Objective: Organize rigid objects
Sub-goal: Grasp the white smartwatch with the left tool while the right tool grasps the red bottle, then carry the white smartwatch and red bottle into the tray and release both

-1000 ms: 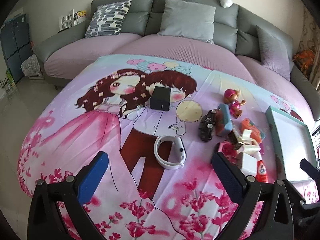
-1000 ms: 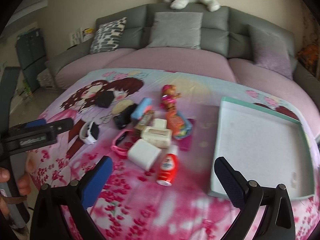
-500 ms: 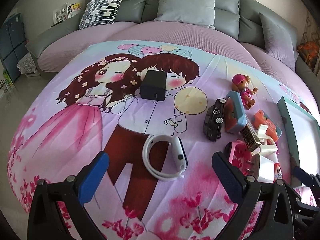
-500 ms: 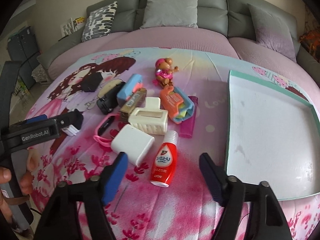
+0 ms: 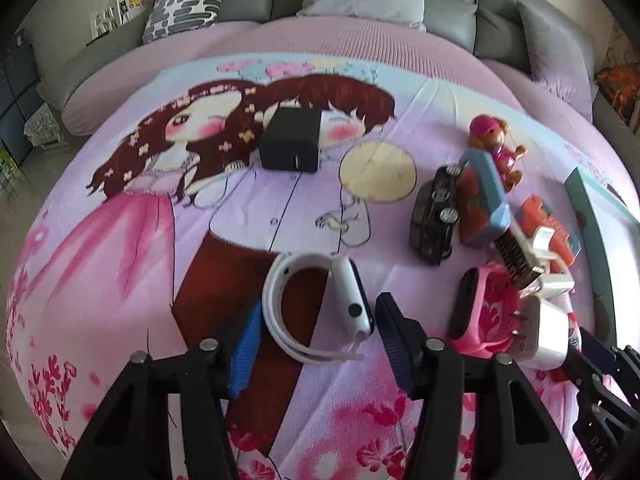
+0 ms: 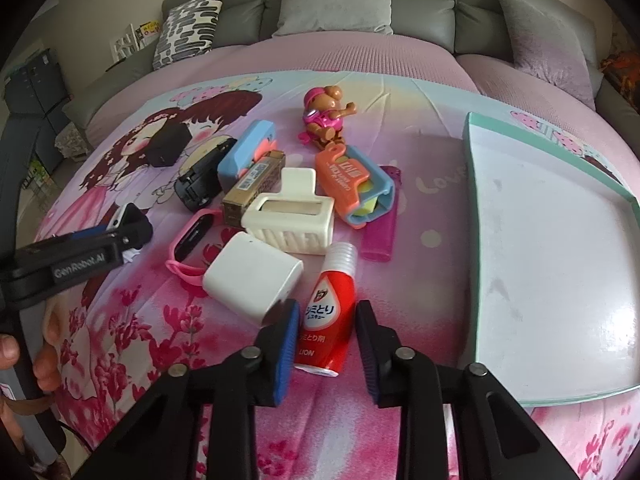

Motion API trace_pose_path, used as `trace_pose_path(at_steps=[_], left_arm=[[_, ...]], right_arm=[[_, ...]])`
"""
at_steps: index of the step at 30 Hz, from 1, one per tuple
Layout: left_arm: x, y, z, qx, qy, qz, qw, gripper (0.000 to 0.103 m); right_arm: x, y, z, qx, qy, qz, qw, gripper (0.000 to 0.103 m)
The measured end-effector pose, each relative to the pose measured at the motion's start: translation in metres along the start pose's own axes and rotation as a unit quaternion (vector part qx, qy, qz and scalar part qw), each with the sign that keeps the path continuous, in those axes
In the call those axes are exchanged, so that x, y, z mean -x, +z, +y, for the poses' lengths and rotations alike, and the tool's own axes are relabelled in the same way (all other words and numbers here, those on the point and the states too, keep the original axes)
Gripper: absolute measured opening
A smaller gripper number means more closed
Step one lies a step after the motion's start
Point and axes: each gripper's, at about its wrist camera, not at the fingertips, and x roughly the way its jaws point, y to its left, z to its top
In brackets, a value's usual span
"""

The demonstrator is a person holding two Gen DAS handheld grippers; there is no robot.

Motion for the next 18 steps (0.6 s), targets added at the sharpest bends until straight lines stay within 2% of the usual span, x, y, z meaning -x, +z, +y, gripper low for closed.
trace_pose_path(at_steps=[9,18], left_arm=[[-0.001,-0.003,-0.006,-0.011,0.023,-0.003,0.9997,0.053],[0.008,-0.003,-0.009,0.005,0.036,-0.008,0.9993,0.052]], right_arm=[[-0.008,0.002,0.004,-0.005,-0.011,0.003,1.0,0.029],[0.003,0.002,-0.01,-0.036,0.026,-0.011,0.999,0.026]])
